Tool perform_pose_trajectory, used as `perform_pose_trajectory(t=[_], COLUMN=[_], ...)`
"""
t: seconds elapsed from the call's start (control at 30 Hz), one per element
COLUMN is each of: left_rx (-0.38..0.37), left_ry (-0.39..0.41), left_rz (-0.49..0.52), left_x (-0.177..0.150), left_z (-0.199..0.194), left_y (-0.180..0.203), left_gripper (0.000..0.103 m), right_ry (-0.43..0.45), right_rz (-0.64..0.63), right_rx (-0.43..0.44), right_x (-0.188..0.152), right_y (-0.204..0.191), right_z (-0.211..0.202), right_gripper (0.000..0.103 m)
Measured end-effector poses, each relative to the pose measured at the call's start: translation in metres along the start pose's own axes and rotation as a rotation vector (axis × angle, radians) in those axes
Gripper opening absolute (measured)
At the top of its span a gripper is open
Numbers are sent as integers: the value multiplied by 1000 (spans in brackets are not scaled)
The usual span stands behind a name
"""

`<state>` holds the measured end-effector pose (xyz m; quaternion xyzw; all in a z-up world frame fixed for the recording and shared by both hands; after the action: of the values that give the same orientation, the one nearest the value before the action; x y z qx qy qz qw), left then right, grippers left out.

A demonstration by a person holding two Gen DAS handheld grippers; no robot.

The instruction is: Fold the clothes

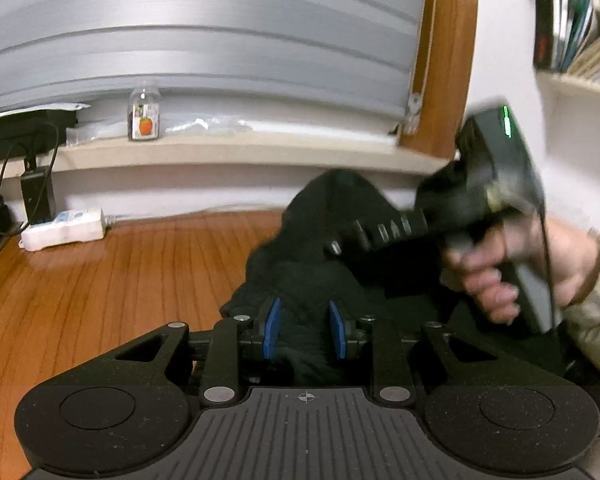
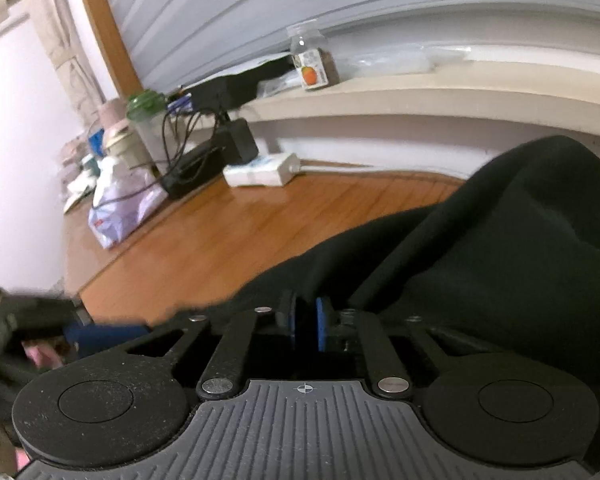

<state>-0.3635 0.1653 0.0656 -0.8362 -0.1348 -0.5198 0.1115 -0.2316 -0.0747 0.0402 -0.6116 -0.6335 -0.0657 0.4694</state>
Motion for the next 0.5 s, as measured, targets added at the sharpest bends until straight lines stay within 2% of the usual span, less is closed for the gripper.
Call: perform_pose_trajectory(t=[0.07, 0.17, 0.27, 0.33, 0.37, 0.5], left_rx=[24, 89, 109, 101, 81, -117], left_ry=[17, -2, -56, -98, -114, -130], left_rz=[-7, -17, -29, 15, 35, 80], left_x=[6, 10, 4, -1, -4, -7], left_z=[-8, -9, 5, 17, 22, 35], left_y=[-13, -41, -62, -66, -66, -46], left_gripper=[28, 28, 28, 28, 28, 28], right_ry=[-5, 1, 13, 18, 19, 16], right_rz=[-6, -18, -39, -52, -59, -49], right_rx=[-8, -10, -18, -23, -25, -21], right_x=[-5, -10, -13, -16, -18, -24], right_y=[6, 8, 6, 6, 6, 13], right_z=[-4, -9, -10, -11, -13, -24], right_gripper=[7, 6, 6, 6, 6, 6])
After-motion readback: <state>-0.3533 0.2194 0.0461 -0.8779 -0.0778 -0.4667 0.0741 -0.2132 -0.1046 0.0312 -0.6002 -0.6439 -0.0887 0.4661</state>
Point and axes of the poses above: each gripper's, at about its wrist camera, not at the fingertips, and z roughly the way its jaws point, y to its right, x to its top, the point moved 7 cm from there along z, roughly the way its jaws point, and after that the axes turned 13 degrees about z, right-handed, at the moved point
